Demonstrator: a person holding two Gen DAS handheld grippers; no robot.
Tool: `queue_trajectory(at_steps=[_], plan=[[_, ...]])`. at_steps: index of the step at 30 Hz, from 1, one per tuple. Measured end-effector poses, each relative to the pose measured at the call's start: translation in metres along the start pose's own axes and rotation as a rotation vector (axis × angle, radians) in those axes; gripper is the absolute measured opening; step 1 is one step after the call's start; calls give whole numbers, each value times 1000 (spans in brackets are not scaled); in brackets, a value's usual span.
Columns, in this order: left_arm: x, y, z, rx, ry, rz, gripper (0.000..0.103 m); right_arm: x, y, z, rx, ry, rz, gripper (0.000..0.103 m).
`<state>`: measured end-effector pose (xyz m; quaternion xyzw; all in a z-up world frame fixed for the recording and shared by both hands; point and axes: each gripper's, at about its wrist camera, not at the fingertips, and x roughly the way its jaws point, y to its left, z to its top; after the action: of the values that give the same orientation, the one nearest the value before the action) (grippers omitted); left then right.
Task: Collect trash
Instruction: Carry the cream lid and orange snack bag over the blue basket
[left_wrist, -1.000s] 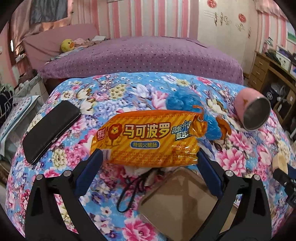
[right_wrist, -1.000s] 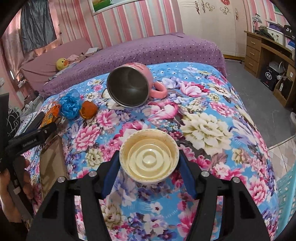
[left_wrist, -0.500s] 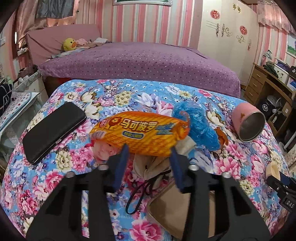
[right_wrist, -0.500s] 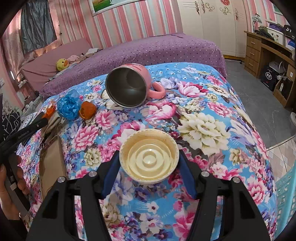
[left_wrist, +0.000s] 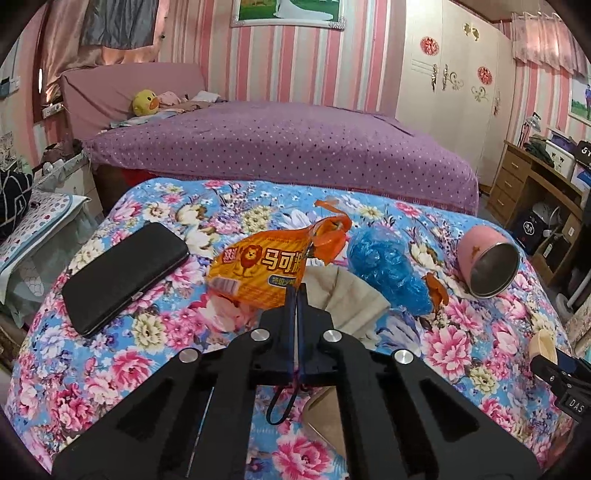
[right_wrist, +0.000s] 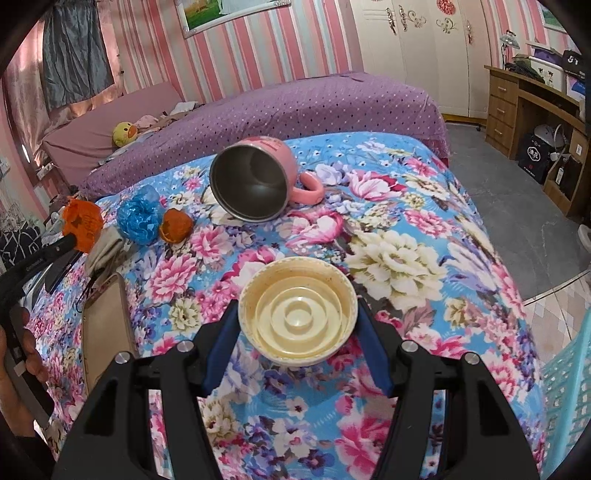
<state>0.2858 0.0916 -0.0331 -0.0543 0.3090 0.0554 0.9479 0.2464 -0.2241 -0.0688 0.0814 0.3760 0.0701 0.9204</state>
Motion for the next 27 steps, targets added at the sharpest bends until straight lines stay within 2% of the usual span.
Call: queue_trajectory(at_steps=[11,17,22,27], plan=[[-40,-15,2,23,-48,-6,0,-34,-9,-1,-17,-64,-22,61],[-80,-31,2,27,-75,-51,0,-67,-22,-5,-17,-103,-34,61],[-122,-52,-1,46,-99,-85,0,-100,-38,-8,-35,-139,-61,61],[-165,-96,-11,129,-130,-125,0,-139,-76,-13,-4,-172,-92,61]])
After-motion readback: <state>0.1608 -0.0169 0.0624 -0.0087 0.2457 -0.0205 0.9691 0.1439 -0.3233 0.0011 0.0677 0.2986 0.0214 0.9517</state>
